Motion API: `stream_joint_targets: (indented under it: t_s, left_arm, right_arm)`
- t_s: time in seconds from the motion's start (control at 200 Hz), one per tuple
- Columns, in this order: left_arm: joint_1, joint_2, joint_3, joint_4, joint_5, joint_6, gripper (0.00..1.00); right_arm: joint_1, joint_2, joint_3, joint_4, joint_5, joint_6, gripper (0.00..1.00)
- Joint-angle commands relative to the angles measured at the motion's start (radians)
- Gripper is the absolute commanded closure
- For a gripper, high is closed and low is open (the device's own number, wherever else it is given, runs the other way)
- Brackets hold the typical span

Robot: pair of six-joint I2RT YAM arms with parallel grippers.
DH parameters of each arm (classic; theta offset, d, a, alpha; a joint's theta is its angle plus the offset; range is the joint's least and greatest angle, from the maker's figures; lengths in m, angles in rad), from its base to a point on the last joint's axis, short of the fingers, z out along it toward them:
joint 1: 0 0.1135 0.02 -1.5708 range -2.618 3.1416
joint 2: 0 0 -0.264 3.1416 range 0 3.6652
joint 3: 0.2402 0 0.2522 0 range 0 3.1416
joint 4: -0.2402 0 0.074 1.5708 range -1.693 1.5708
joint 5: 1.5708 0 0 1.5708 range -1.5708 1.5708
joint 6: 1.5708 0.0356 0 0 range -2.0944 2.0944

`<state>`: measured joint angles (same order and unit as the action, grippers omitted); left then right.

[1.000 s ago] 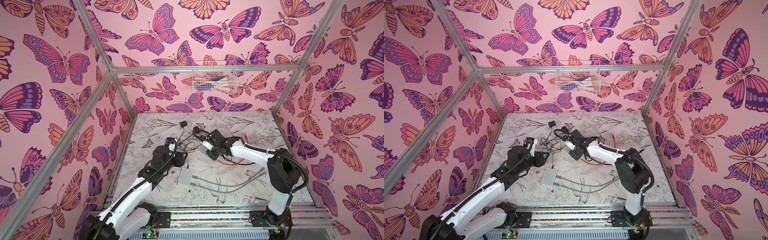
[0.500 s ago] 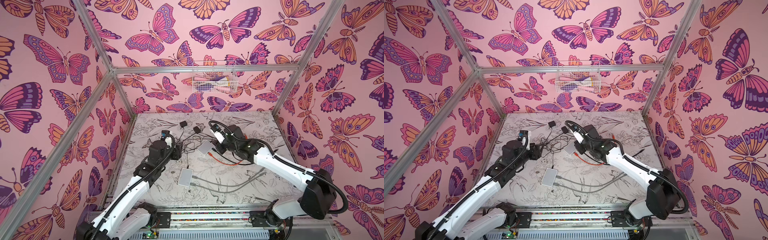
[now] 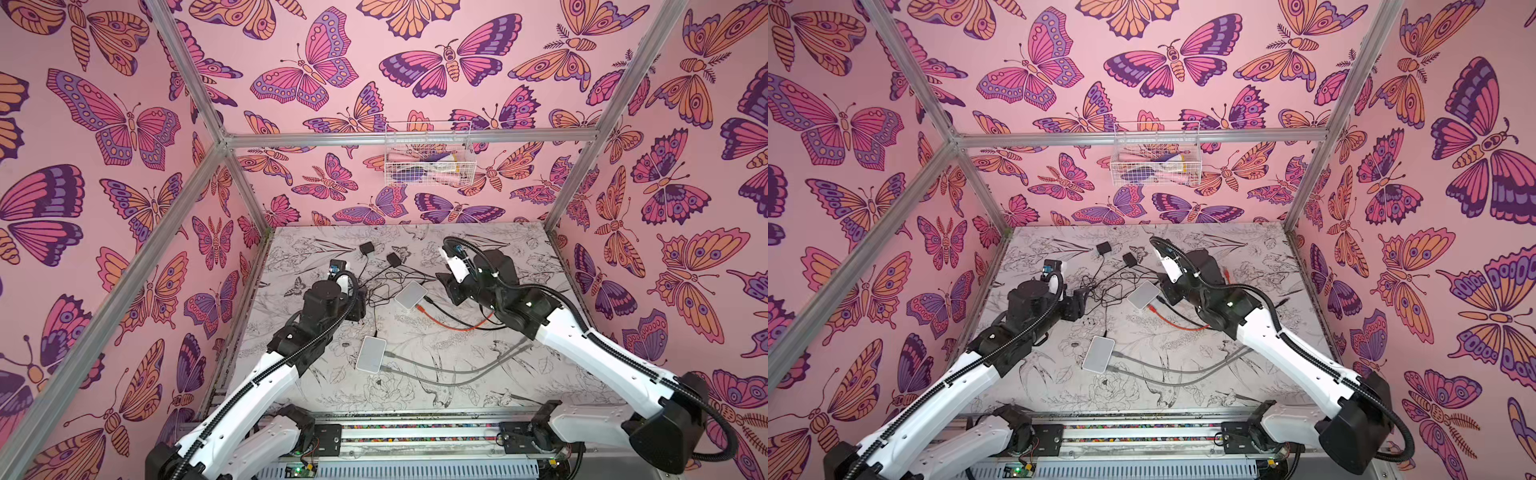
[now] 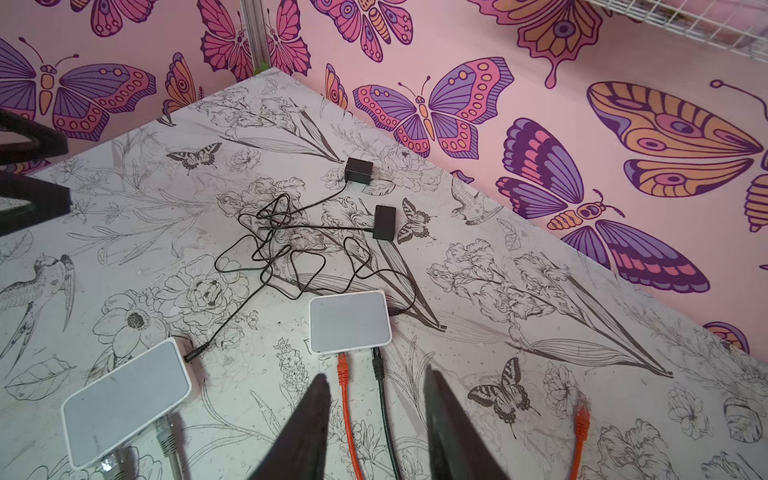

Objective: Insert the plug into the switch port

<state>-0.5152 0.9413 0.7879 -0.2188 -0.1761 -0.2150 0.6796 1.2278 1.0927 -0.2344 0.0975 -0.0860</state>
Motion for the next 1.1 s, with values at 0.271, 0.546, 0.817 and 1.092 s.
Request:
stream_joint_targets:
  t_s: [0.271, 0.546, 0.817, 1.092]
  left_arm:
    - [-0.055, -0.025, -0.012, -0.037, -0.175, 0.061, 0.28]
    - [-0.081, -0.06, -0.067, -0.026, -0.286, 0.107, 0.28]
    - [-0.085, -0.116, -0.128, -0.001, -0.345, 0.118, 0.29]
    - [-0.088, -0.13, -0.154, 0.007, -0.372, 0.122, 0.3]
  right_arm:
    - [-0.023, -0.164, -0.147, 0.063, 0.12, 0.044, 0.58]
    - [-0.022, -0.319, -0.259, 0.098, 0.183, 0.079, 0.59]
    - [-0.022, -0.473, -0.358, 0.104, 0.288, 0.083, 0.59]
    - [-0.022, -0.587, -0.44, 0.108, 0.35, 0.079, 0.6]
